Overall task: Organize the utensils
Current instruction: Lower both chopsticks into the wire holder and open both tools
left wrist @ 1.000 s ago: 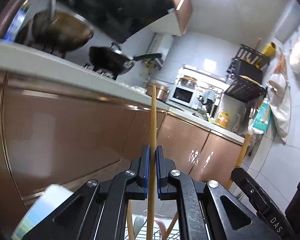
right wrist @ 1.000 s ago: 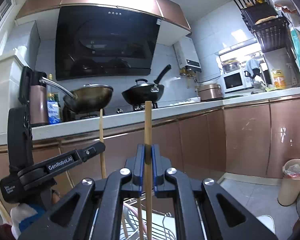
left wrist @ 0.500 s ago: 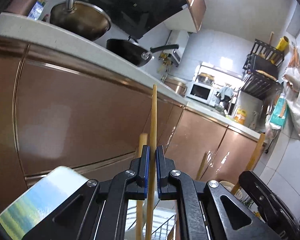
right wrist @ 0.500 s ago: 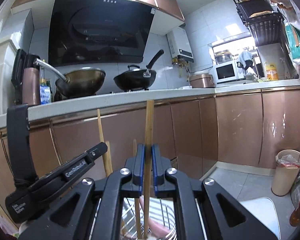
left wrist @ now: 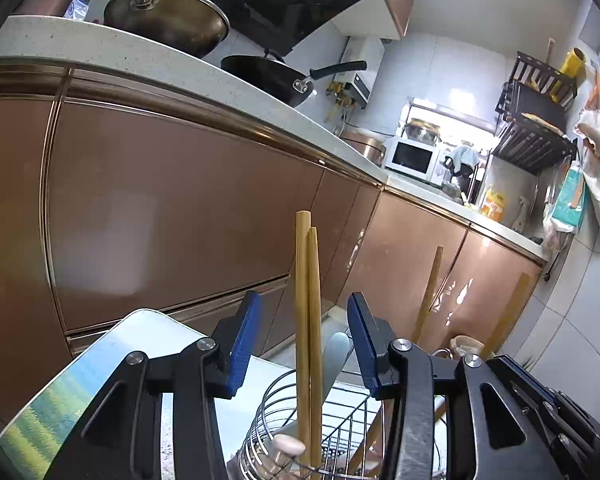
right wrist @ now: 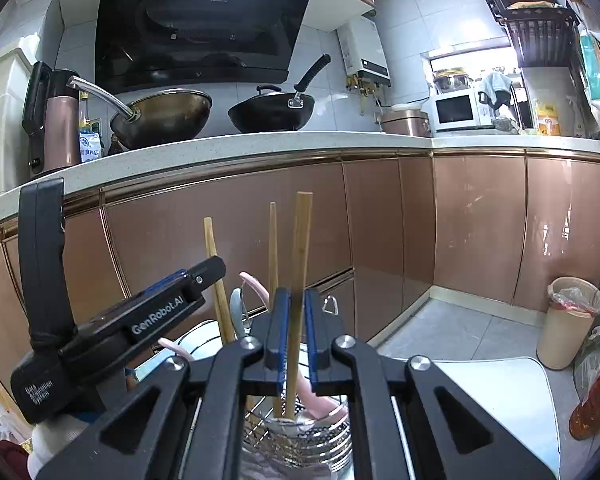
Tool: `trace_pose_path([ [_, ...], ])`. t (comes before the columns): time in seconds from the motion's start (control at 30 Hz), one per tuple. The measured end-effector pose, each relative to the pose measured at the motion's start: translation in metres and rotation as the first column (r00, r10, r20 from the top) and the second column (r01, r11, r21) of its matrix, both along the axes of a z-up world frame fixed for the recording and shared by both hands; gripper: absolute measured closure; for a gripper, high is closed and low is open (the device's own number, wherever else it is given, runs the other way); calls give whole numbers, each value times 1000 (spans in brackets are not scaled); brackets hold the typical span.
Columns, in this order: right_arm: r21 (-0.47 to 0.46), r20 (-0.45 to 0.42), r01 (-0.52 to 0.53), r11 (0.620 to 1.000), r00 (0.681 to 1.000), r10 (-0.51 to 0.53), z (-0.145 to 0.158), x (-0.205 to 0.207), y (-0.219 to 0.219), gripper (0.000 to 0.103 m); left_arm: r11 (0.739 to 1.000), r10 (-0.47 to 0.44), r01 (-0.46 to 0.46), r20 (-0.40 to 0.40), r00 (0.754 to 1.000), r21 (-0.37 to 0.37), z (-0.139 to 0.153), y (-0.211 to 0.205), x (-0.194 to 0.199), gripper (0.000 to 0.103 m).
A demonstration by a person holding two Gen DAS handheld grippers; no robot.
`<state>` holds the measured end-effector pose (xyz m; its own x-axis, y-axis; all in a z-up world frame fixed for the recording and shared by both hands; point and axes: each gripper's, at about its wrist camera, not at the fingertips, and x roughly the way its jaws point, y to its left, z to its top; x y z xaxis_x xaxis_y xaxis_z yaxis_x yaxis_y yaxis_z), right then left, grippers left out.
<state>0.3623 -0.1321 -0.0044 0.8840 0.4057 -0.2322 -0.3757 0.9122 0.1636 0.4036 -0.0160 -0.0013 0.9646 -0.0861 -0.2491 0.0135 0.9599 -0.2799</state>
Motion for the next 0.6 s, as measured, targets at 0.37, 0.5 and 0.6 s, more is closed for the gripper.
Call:
trace_pose_path([
  [0.37,-3,-22,23,1000,1000,-23,19,-40,-15,83,999,18,-16,-40,999,51,39,17,-46,48],
  [0.5,-3,-25,29,1000,999,-29,33,-70,-24,80,998,14,-9,-73,997,64,59,34,-78,45],
  [0.6,-8,-39,33,999,999,-33,42,-91,-27,72,998,18,-12,-101,995,61,68,49,-101,43],
])
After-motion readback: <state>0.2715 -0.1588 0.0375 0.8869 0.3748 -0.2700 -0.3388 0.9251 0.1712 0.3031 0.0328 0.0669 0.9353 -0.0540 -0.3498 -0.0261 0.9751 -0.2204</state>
